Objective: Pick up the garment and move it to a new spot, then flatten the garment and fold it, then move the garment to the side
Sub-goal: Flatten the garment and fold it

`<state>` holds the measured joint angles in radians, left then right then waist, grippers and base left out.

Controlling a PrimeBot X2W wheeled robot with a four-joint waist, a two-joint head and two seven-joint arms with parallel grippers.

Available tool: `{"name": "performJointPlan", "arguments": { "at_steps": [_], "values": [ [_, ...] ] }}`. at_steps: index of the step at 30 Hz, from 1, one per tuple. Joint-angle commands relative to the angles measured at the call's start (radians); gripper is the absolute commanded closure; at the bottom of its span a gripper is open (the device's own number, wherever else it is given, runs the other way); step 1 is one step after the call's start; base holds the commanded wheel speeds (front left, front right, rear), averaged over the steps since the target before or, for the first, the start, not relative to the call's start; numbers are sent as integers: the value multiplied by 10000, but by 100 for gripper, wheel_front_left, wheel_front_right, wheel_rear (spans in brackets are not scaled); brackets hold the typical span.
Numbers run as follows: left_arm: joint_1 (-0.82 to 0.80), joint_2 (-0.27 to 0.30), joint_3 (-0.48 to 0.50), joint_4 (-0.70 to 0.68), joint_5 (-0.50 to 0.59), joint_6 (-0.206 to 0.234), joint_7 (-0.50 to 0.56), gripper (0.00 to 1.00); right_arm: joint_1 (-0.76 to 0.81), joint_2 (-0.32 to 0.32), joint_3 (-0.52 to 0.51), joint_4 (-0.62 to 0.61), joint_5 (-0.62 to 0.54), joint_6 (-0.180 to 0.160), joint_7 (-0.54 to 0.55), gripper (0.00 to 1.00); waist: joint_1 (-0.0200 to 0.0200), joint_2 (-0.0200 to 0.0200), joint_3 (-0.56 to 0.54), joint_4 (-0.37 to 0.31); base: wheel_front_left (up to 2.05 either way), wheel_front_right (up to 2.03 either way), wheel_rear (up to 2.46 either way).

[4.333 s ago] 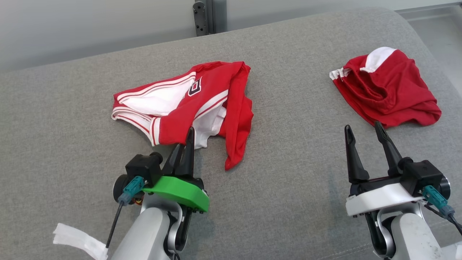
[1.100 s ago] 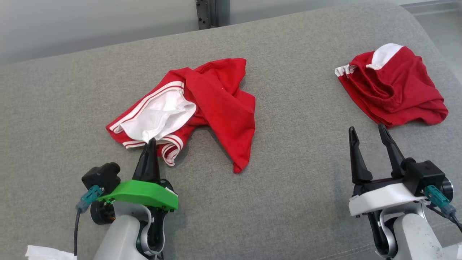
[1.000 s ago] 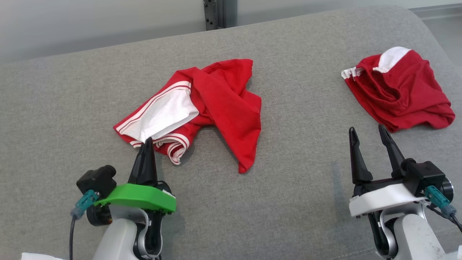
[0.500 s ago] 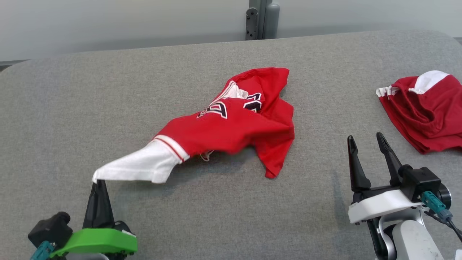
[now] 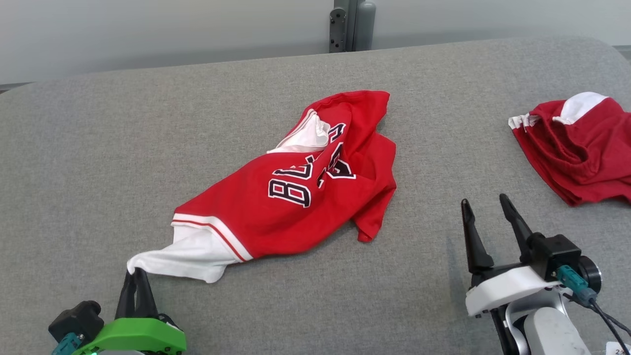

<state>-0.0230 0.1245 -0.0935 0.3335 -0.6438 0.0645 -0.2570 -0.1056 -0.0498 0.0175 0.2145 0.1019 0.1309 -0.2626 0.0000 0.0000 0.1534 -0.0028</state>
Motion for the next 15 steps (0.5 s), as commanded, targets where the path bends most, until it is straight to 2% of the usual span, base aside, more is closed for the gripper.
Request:
{"name": "performJointPlan", "arguments": {
  "at_steps": [1, 8, 15],
  "values": [
    [-185, -17, 99, 26, 131, -49, -71, 0, 16, -16, 165, 133, -8, -3, -30, 0, 0, 0, -31, 17, 0, 0, 0],
    [-222, -245, 536, -926, 1100, -253, -76, 0, -299, -15, 1322, 1115, 209, -3, -30, 0, 0, 0, -138, 412, 0, 0, 0],
    [-107, -570, 180, -1820, 1869, -500, -78, 0, -1198, -38, 2531, 2828, 179, -3, -12, 0, 0, 0, -128, 1075, 0, 0, 0]
  ]
}}
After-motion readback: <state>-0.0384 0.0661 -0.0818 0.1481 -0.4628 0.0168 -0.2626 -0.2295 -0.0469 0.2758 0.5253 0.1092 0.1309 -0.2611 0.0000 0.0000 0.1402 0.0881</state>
